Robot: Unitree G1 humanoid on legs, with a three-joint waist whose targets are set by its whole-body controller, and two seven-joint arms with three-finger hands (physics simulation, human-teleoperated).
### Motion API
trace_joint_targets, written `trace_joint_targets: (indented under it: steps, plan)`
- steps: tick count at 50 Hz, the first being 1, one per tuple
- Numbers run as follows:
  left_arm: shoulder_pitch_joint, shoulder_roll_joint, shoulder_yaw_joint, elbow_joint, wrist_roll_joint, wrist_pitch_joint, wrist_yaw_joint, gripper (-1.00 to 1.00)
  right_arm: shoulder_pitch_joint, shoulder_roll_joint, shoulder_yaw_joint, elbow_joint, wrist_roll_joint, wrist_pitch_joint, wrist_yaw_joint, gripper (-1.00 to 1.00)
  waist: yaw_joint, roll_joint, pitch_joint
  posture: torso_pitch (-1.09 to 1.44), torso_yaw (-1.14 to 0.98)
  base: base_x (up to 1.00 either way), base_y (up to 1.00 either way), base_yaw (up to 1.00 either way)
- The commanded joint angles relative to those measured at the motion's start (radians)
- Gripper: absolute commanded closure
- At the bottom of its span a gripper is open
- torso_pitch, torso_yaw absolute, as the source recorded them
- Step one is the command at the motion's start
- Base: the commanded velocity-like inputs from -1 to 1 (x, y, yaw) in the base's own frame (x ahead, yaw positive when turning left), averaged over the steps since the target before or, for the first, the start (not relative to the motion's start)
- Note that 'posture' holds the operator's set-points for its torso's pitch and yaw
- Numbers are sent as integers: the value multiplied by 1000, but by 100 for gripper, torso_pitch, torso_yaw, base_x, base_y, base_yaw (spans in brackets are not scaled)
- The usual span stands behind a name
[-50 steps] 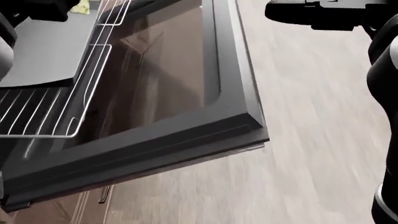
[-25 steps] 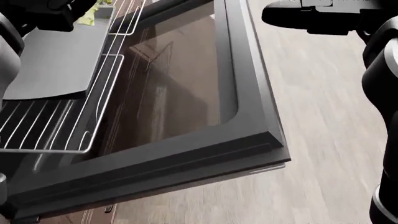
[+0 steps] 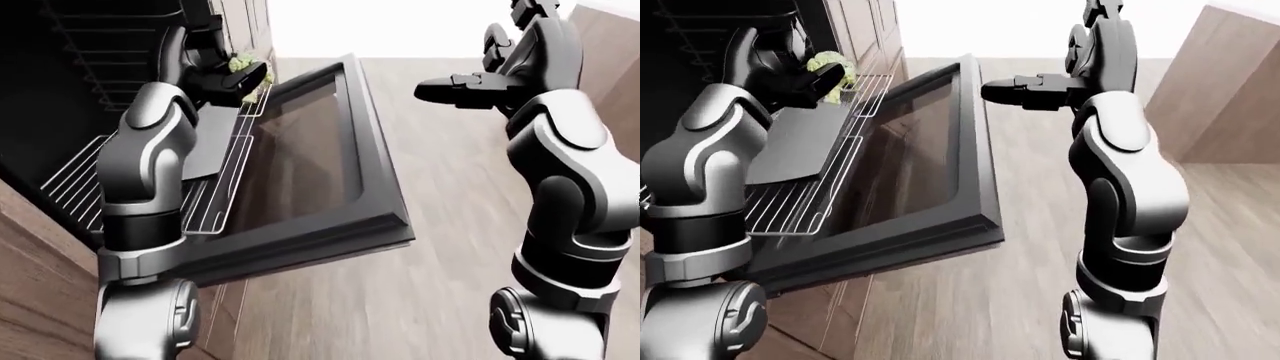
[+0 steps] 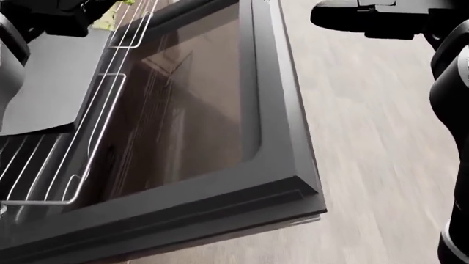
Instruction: Place the broccoli on the rack of the oven.
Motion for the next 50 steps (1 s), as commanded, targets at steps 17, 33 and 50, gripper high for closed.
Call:
trace_joint_targets:
  steps: [17,33,50]
  plan:
    - [-107,34,6,162,51,-144,-43,100,-26,-3,0,-1,-11,-49,8,-100,15,-29,-63,0,0,0,0,0]
    - [-423,115,-7,887,192,-456,-134,100,-16,2,4,17,-20,-69,13,-100,17,-31,-62,0,0,0,0,0]
    - [-490,176,9,1097,358,-497,-120,100,-15,7,7,12,-27,-66,13,-100,10,-28,-64,0,0,0,0,0]
